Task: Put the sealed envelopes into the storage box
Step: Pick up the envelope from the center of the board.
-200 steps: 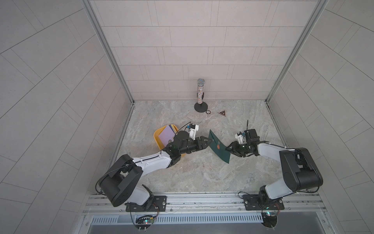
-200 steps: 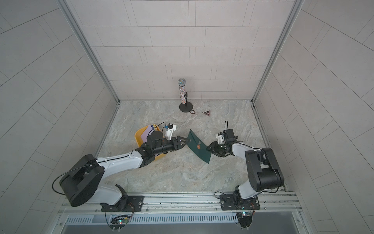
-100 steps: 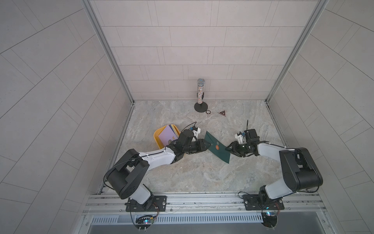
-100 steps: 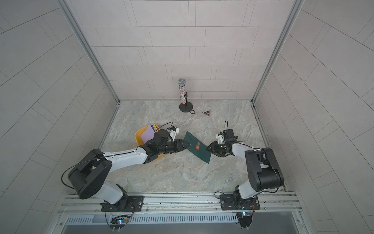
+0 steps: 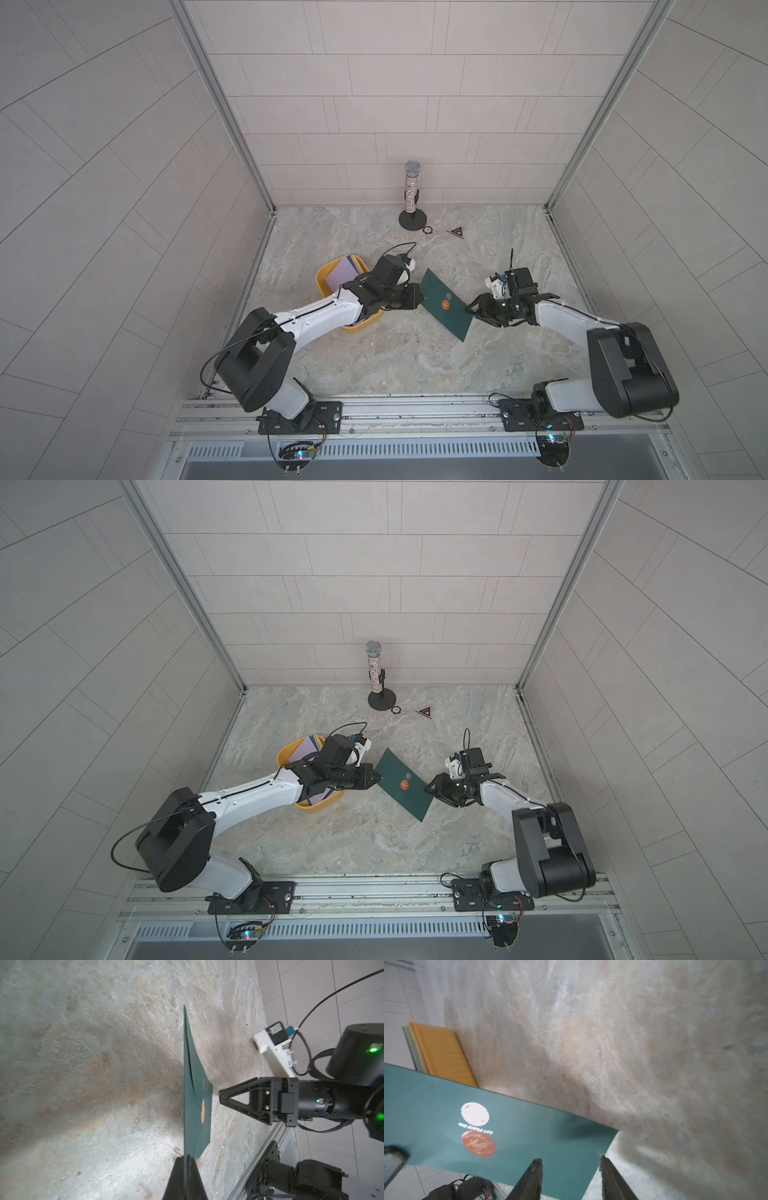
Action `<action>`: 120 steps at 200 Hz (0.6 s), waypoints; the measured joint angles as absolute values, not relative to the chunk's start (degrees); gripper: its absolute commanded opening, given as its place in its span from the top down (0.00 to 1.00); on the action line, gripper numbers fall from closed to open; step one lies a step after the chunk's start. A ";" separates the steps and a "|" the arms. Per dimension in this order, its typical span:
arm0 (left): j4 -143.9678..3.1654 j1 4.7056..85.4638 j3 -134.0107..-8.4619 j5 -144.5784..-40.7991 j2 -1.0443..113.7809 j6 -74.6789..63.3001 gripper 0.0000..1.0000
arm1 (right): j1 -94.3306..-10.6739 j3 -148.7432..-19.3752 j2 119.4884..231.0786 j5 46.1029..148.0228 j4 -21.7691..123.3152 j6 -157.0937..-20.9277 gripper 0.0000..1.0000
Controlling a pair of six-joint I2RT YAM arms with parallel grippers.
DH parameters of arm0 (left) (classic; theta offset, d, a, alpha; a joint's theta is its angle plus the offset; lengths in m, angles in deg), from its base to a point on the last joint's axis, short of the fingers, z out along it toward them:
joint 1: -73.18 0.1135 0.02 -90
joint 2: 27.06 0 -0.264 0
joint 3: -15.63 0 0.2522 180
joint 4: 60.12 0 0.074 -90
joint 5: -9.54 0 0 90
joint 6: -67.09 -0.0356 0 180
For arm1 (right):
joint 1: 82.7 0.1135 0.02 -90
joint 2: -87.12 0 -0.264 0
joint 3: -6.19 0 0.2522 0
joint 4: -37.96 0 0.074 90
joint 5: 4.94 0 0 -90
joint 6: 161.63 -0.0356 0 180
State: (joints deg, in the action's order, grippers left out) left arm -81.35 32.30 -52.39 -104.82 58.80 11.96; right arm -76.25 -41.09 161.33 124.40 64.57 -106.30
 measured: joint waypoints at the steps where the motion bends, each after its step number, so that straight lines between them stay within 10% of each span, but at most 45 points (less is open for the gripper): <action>1: -81.52 32.30 -52.48 -104.84 58.74 11.85 1.00 | -76.18 -41.09 161.01 124.37 64.59 -106.26 0.45; 45: -89.28 32.34 -55.10 -109.08 47.83 3.40 1.00 | -67.42 -41.44 135.32 121.18 58.20 -103.40 0.16; 120: -97.04 32.96 -54.73 -120.01 29.91 -9.06 1.00 | -64.86 -32.72 126.17 126.38 39.82 -98.43 0.14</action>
State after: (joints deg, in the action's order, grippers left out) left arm -97.04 32.96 -54.73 -120.01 29.91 -9.06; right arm -64.86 -32.72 126.17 126.38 39.82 -98.43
